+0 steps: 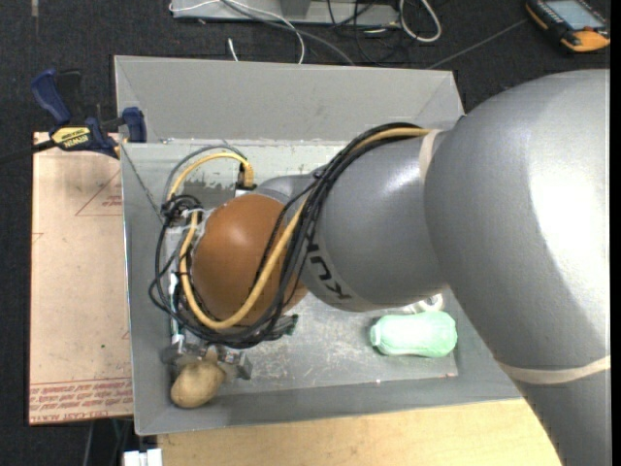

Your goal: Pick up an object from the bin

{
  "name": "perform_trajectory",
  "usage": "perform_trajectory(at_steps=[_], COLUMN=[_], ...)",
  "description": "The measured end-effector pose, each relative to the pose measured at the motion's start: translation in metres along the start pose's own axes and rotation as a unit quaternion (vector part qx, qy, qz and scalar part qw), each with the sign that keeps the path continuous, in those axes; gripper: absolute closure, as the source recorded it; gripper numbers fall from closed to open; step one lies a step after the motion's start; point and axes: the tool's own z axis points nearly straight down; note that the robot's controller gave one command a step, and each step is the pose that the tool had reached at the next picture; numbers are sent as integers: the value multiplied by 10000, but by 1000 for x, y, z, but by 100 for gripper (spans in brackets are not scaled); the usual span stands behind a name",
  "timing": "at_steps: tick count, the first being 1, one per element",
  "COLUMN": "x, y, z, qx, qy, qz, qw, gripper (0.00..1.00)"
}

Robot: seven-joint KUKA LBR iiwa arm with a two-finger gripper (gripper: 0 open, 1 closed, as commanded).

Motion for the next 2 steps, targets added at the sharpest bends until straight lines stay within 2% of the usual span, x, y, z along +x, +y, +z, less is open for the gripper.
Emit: perform_trajectory(at_steps=[2], x=[0], y=[0], z=[0], qx=[-1], qy=[-6], qz=[7], qw=[10000], gripper=[100])
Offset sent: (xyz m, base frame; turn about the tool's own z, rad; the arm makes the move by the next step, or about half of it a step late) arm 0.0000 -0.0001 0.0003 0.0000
